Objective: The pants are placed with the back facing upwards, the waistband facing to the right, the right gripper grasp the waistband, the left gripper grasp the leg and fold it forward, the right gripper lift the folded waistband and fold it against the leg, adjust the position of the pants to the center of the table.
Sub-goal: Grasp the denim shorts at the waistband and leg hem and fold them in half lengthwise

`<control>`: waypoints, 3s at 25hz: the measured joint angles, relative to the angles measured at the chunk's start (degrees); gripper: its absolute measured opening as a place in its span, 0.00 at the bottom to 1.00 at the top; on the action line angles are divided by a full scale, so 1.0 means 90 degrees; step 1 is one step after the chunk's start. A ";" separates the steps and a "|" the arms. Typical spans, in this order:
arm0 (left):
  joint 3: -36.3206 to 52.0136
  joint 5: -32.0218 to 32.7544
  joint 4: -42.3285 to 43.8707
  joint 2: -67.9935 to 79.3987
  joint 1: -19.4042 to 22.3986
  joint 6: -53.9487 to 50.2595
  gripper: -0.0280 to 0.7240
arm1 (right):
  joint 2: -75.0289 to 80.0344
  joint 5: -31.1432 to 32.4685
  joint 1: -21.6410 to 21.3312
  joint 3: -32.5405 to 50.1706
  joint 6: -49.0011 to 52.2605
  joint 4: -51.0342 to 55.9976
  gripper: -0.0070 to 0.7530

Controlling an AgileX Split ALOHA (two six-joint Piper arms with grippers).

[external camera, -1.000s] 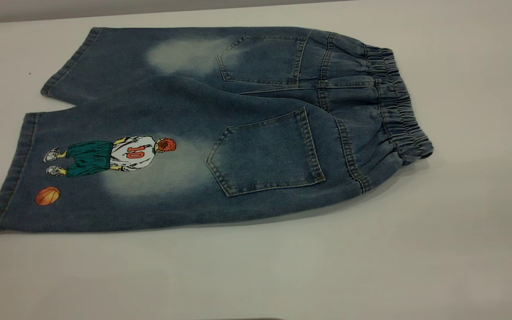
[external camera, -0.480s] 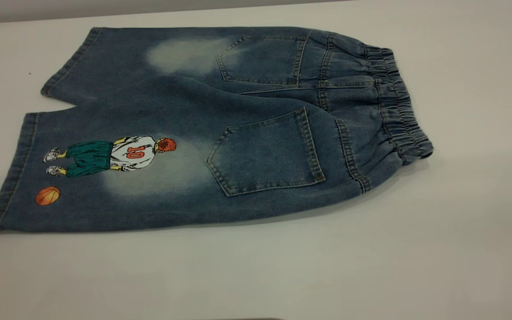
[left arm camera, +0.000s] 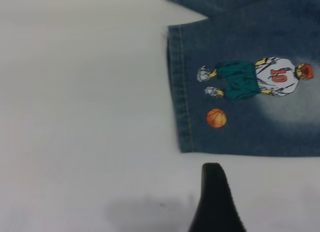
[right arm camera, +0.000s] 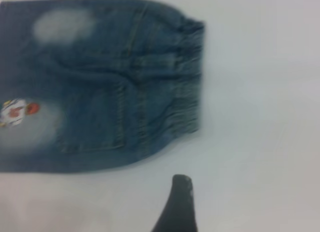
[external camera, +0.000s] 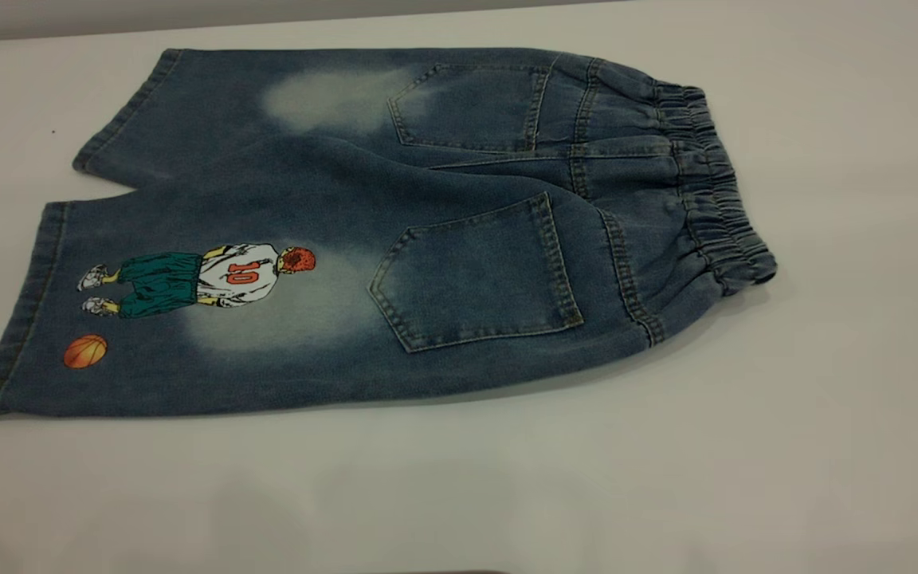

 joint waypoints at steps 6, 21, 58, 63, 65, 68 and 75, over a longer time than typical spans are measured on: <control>-0.0097 -0.0721 -0.0821 0.1191 0.0000 0.0013 0.64 | 0.1520 -0.0540 0.0000 0.0000 -0.1099 0.1445 0.78; -0.0102 -0.2593 -0.2156 0.2675 0.0000 0.1383 0.64 | 0.5179 -0.1228 0.0000 0.0057 -0.3987 0.4508 0.78; -0.0102 -0.3283 -0.2298 0.2902 -0.0004 0.1883 0.64 | 1.0455 -0.1568 0.0000 -0.0715 -0.8241 0.9277 0.78; -0.0102 -0.3286 -0.2298 0.2902 -0.0004 0.1883 0.64 | 1.0728 -0.1154 0.0000 -0.0892 -0.8241 0.9299 0.69; -0.0102 -0.3286 -0.2298 0.2902 -0.0004 0.1886 0.64 | 1.0768 -0.1191 0.0000 -0.0893 -0.8241 0.9299 0.57; -0.0102 -0.3291 -0.2298 0.2902 -0.0004 0.1886 0.64 | 1.0790 -0.1335 0.0000 -0.0893 -0.8292 0.9299 0.32; -0.0102 -0.3066 -0.2298 0.2992 -0.0004 0.1880 0.64 | 1.0790 -0.1436 0.0000 -0.0893 -0.8508 0.9165 0.07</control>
